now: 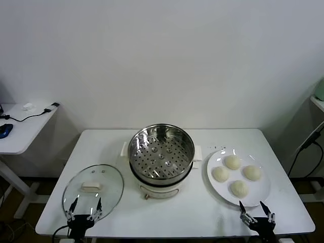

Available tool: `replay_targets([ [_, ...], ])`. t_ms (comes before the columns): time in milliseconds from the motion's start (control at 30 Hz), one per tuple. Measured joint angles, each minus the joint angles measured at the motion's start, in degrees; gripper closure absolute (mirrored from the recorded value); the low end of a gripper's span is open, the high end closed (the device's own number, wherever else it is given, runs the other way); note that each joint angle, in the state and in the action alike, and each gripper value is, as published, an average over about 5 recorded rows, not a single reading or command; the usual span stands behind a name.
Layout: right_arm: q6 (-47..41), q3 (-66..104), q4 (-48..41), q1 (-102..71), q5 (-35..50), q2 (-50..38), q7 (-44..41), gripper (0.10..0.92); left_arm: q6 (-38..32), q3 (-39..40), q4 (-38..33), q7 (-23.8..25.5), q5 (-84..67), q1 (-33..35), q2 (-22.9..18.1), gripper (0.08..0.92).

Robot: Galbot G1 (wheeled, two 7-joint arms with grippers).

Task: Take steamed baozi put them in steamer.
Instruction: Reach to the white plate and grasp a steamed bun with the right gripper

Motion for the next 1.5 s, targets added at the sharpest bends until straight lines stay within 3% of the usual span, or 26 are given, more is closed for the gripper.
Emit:
replay_targets([
  [233,-6.0,-0.2,-0.4,8.6,-1.4,-4.5,-1.5,0.203,0.2,0.5,0.0,-0.1,0.0,-0.4,0.6,0.177],
  [467,-11.8,-6.7,-6.3,25.0,-3.9,-14.4,-7.3,0.203,0.3,0.9,-0.3,0.0,-0.3,-0.9,1.2,0.177],
  [867,-10.1,-39.0,-23.5,63.3,-11.8,-30.3,-33.9,0.203,0.3,1.3,0.6,0.1,-0.2,-1.7,0.7,0.177],
  [1167,-3.4,-68.5,-36.0,91.5,-17.9,-32.3,-53.8,0.203,0.3,0.6,0.4,0.3,0.1,-1.6,0.1,0.177],
  [1500,-1.4,-89.2,-46.0,107.4,-20.8,-28.0,-63.2,0.203,0.4,-0.2,0.3,0.4,0.6,-1.6,-0.3,0.177],
])
